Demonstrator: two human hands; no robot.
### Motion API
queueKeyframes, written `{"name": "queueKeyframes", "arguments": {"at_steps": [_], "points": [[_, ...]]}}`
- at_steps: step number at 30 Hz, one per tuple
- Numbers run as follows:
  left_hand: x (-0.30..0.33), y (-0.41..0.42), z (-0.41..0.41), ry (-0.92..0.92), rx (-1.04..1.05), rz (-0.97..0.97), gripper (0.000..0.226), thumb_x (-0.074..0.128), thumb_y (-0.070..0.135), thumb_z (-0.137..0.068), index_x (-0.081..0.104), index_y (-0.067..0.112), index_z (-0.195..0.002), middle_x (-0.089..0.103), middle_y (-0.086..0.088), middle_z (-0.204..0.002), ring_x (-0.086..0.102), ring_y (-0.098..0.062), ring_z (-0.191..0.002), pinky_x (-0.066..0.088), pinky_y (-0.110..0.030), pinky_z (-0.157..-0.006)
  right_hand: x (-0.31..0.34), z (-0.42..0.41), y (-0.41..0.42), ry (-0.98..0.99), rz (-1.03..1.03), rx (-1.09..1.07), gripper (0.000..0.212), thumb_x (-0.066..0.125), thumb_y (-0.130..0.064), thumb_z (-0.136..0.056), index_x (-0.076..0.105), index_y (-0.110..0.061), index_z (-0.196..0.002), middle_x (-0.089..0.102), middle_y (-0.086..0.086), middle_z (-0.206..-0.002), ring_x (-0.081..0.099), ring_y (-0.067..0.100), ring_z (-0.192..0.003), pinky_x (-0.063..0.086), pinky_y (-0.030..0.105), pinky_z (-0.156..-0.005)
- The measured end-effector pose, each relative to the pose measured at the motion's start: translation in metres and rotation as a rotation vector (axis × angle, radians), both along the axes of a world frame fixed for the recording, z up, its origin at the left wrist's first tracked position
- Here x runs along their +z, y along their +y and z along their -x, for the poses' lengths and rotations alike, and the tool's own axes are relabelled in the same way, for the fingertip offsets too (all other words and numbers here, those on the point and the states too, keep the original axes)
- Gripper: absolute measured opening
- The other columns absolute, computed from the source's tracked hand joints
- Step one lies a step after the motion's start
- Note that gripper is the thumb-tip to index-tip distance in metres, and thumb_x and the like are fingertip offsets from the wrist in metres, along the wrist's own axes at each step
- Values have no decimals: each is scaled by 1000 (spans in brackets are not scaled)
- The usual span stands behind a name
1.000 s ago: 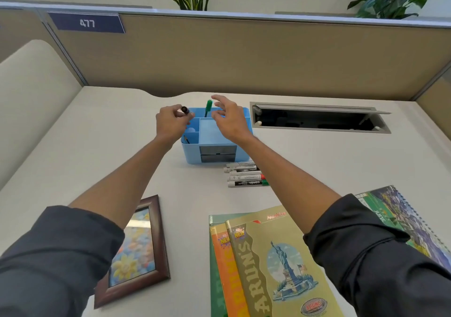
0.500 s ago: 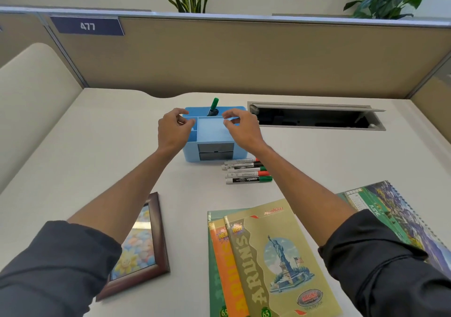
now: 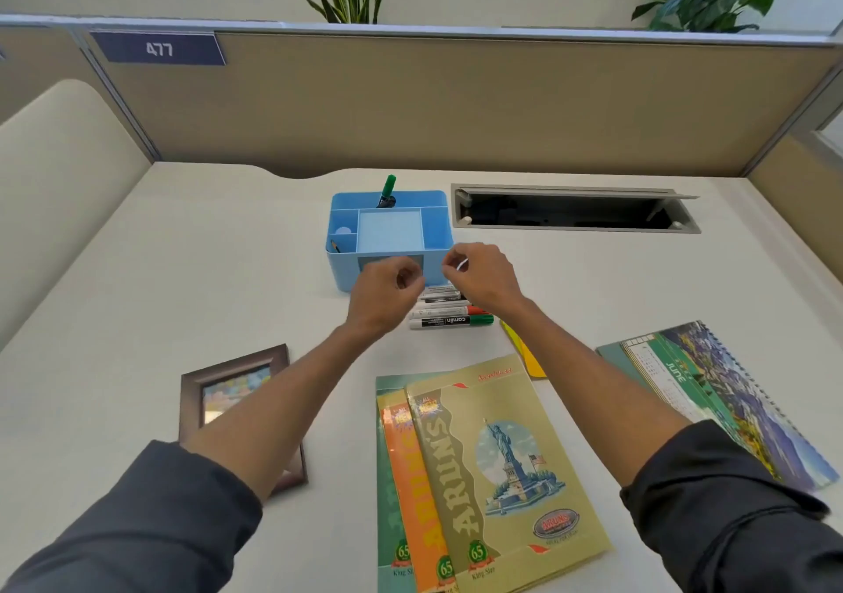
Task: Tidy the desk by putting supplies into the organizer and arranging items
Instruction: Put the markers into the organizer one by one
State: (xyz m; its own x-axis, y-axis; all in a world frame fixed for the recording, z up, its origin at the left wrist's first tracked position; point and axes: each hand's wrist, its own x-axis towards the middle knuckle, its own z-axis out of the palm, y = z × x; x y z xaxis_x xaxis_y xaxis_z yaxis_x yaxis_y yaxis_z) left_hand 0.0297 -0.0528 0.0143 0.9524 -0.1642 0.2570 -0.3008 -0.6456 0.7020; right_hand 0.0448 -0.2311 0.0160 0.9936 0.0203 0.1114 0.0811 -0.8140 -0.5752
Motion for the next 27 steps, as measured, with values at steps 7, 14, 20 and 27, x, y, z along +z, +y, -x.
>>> {"name": "queueKeyframes", "arguments": {"at_steps": [7, 14, 20, 27], "points": [[-31, -19, 30, 48, -242, -388, 32, 58, 32, -91, 65, 18, -119, 62, -1, -123, 57, -23, -108, 50, -38, -86, -27, 38, -21, 58, 284, 47, 20, 54, -23, -91, 70, -21, -102, 71, 1, -99, 64, 25, -87, 45, 31, -67], [-54, -33, 39, -77, -305, -649, 36, 50, 26, -96, 57, 17, -130, 59, -5, -130, 51, -25, -117, 38, -38, -99, -36, 45, -29, 66, 365, 50, 24, 52, -27, -93, 70, -22, -107, 72, 3, -101, 65, 26, -90, 49, 34, -72], [-49, -34, 38, -99, -277, -657, 28, 50, 23, -95, 68, 12, -113, 65, -6, -112, 53, -23, -100, 43, -34, -84, -37, 42, -31, 92, 443, 78, 25, 56, -28, -93, 67, -22, -114, 65, 3, -111, 61, 23, -95, 53, 38, -78], [-34, -24, 37, 48, -286, -680, 19, 59, 19, -87, 65, 13, -104, 65, -7, -109, 58, -22, -92, 50, -32, -73, -40, 43, -30, 138, 456, 113, 26, 57, -32, -93, 66, -21, -114, 61, 4, -116, 56, 23, -103, 46, 38, -83]]}}
